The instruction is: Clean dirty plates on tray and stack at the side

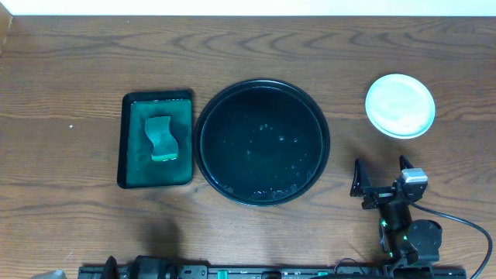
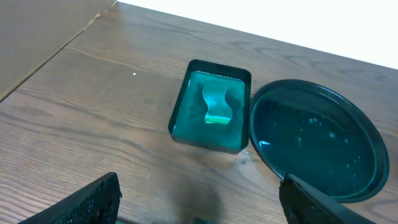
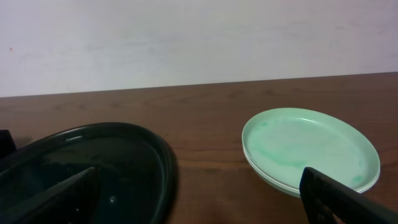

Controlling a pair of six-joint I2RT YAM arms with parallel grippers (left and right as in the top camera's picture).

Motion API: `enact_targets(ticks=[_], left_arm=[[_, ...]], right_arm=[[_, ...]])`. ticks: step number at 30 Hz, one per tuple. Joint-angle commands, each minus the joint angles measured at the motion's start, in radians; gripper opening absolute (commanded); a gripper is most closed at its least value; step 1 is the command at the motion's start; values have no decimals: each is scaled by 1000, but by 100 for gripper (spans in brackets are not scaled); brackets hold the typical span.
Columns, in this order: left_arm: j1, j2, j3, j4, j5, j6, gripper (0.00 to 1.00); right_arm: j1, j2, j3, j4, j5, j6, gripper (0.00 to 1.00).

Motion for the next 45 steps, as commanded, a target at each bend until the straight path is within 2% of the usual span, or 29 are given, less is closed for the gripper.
enact_targets(ticks=[1,7,14,19,31,45], left_arm=[[0,7,-2,-2,-6,-12,82],[0,7,-3,39,-6,-13,82],[10,-11,-119,341,-6,49,82],[55,-90,-336,653,0,47,82],[108,-281,-871,1230,114,43,82],[108,-319,-1291,1711,176,28,82]], right_arm=[[-5,-6,-1,-5,10,-11,99],[-5,-6,-1,-5,10,-10,99],[-5,-6,-1,-5,10,-11,99],[-5,-6,-1,-5,10,-11,99],[-5,-6,-1,-5,10,-11,99],[-5,-6,-1,-5,10,-10,99]])
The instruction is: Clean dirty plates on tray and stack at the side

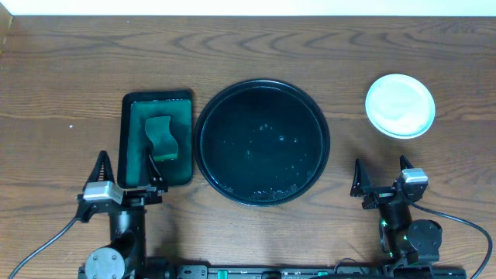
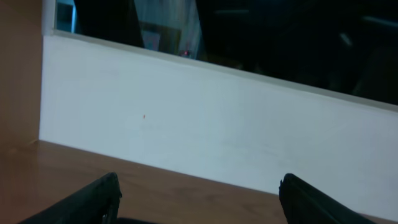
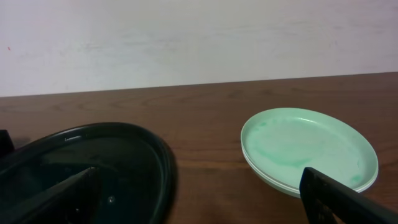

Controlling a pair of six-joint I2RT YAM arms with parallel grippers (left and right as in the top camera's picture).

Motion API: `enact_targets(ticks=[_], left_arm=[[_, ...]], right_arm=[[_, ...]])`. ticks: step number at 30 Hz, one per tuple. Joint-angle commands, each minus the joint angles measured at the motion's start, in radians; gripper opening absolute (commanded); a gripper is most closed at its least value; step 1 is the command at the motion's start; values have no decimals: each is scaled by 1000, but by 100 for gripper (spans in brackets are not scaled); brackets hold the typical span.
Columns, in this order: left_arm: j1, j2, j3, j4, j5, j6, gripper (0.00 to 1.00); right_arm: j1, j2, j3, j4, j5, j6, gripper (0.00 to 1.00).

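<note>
A round dark tray (image 1: 262,142) lies mid-table with only droplets on it; its rim (image 3: 163,163) shows in the right wrist view. Pale green plates (image 1: 400,105) sit stacked at the right, also seen as plates (image 3: 309,149). A green sponge (image 1: 160,138) rests in a dark rectangular dish (image 1: 184,139). My left gripper (image 1: 127,177) stands open at the front left, just before the dish. My right gripper (image 1: 382,175) stands open at the front right, below the plates. Both hold nothing.
The left wrist view looks level across the wooden tabletop (image 2: 74,168) at a white wall (image 2: 205,118). Cables run from both arm bases along the table's front edge.
The left arm has come into the overhead view, now standing at the front left by the dish; its camera now faces the wall instead of the dish. The right arm has not moved.
</note>
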Motion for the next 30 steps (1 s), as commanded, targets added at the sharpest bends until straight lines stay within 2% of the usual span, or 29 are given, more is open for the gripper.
enact_targets(ticks=[1,6,13,18,30], left_arm=[[6,-10,-103,106,14,-2,82],[6,-10,-207,228,14,-13,82],[6,-10,-262,230,14,-13,82],[15,-10,-261,177,14,-12,82],[18,-10,-262,-116,14,-13,82]], right_arm=[[-5,-6,-1,-5,6,-8,99],[-5,-6,-1,-5,6,-8,99],[-5,-6,-1,-5,6,-8,99],[-5,-6,-1,-5,6,-8,99],[-5,-6,-1,-5,6,-8,99]])
